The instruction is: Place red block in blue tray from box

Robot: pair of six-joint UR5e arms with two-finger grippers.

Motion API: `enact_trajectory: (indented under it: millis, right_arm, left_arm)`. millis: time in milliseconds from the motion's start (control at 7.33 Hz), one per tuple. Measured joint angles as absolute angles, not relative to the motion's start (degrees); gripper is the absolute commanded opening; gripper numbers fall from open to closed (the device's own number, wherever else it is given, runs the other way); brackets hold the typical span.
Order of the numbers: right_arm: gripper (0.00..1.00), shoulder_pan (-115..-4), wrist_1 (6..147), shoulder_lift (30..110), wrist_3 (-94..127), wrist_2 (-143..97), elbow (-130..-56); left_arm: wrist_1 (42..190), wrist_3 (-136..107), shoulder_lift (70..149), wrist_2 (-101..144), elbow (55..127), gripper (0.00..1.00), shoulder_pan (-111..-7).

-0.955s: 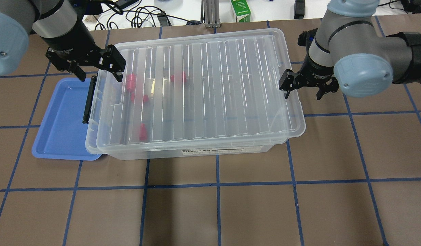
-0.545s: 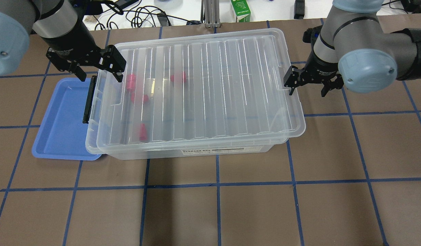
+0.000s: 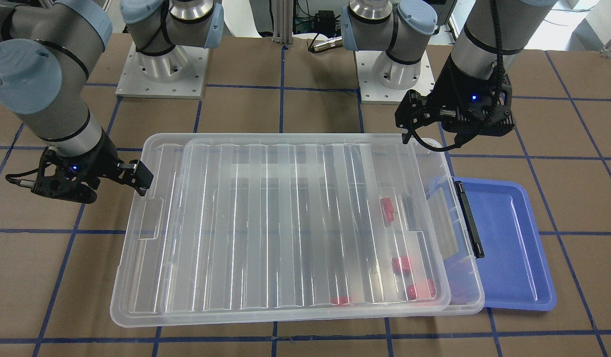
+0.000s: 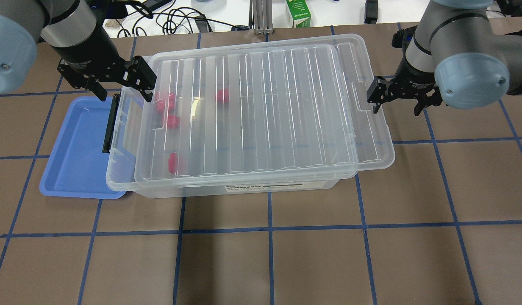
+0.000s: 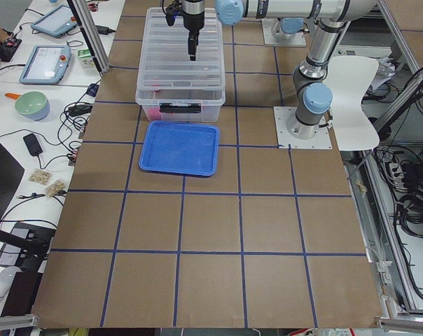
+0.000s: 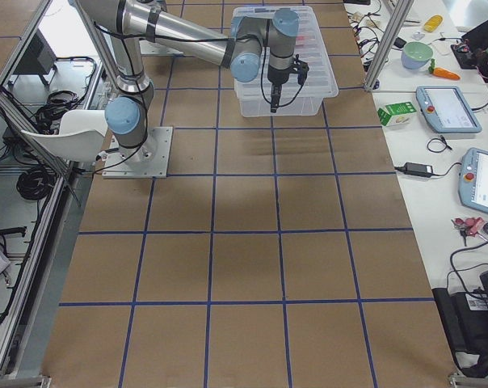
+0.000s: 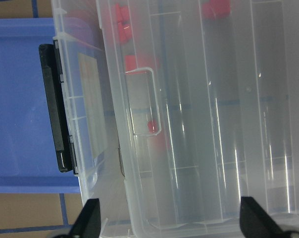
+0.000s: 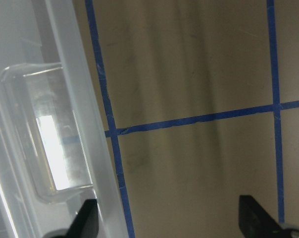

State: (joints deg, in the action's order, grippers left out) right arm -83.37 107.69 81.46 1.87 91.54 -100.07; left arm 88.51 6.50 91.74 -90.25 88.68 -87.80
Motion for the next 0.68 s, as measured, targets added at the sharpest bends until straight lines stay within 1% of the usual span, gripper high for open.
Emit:
enact_trajectory:
  millis: [682]
  right_arm:
    - [1.00,-78.78,107.21,81.55,-0.99,93.12,-100.09]
  left_arm:
    - [88.49,6.36,91.99,-90.25,88.81,1.00,-87.80]
